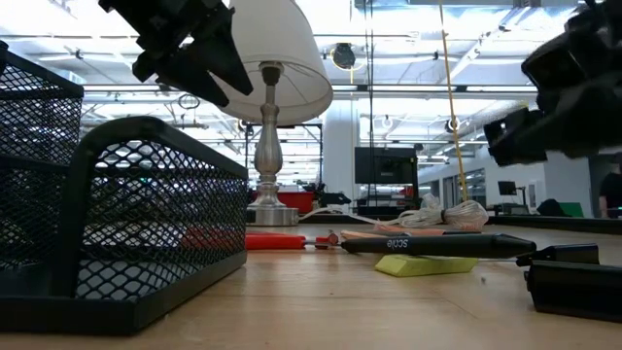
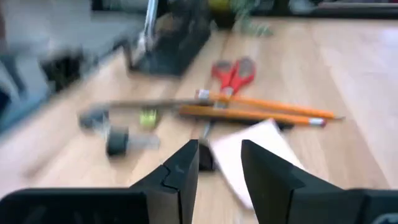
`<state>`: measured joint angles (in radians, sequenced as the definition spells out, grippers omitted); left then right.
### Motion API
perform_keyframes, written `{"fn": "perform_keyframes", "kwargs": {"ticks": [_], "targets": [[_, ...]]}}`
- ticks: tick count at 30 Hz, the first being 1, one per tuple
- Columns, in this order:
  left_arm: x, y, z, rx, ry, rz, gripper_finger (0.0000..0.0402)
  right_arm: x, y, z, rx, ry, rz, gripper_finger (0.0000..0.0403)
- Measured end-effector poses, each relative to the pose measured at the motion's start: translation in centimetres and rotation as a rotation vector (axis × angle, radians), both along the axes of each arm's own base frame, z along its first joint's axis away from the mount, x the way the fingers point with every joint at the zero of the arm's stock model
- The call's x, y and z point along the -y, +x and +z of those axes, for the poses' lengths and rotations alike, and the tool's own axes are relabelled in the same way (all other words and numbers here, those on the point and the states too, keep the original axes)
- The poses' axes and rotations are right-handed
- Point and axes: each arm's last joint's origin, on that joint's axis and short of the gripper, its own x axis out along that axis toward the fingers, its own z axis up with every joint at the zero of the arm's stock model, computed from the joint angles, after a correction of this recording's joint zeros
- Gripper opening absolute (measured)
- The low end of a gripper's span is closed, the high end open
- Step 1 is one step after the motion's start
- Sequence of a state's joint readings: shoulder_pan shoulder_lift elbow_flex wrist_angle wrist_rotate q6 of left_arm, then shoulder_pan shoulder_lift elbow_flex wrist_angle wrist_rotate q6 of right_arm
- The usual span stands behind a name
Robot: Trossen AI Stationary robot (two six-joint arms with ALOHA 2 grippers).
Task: Pick and place office supplies into organizer
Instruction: Put the pink sticky note into the black desk organizer
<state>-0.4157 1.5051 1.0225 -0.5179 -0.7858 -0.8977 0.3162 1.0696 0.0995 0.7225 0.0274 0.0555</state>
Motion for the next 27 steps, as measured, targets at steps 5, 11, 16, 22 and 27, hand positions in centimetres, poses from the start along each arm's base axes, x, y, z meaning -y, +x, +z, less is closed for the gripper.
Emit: {"fn": "perform_keyframes", "kwargs": {"ticks": [5, 11, 16, 22, 27], "targets": [[0.1, 0.0, 0.0, 0.009, -0.012, 0.008, 0.0245, -1.0, 0.9, 0.7, -0.068, -0.141, 0.019, 0.0116], [0.1, 0.0, 0.0, 0.000, -0.001, -0.002, 0.0244, -1.8, 1.1, 1.2, -0.074, -0.300, -0.004, 0.0116], [0.0, 0.0, 0.0, -0.007, 0.009, -0.009, 0.0243, -2.1, 1.1, 0.5, -0.090, -0.508, -0.045, 0.0116], [-0.1, 0.0, 0.0, -0.013, 0.025, -0.011, 0.0243, -2.6, 2.0, -0.6, -0.154, -0.650, -0.010, 0.0116], [-0.1, 0.0, 0.0, -0.009, 0.034, -0.005, 0.0243, -3.3, 3.4, -1.3, -0.210, -0.686, 0.014, 0.0116]]}}
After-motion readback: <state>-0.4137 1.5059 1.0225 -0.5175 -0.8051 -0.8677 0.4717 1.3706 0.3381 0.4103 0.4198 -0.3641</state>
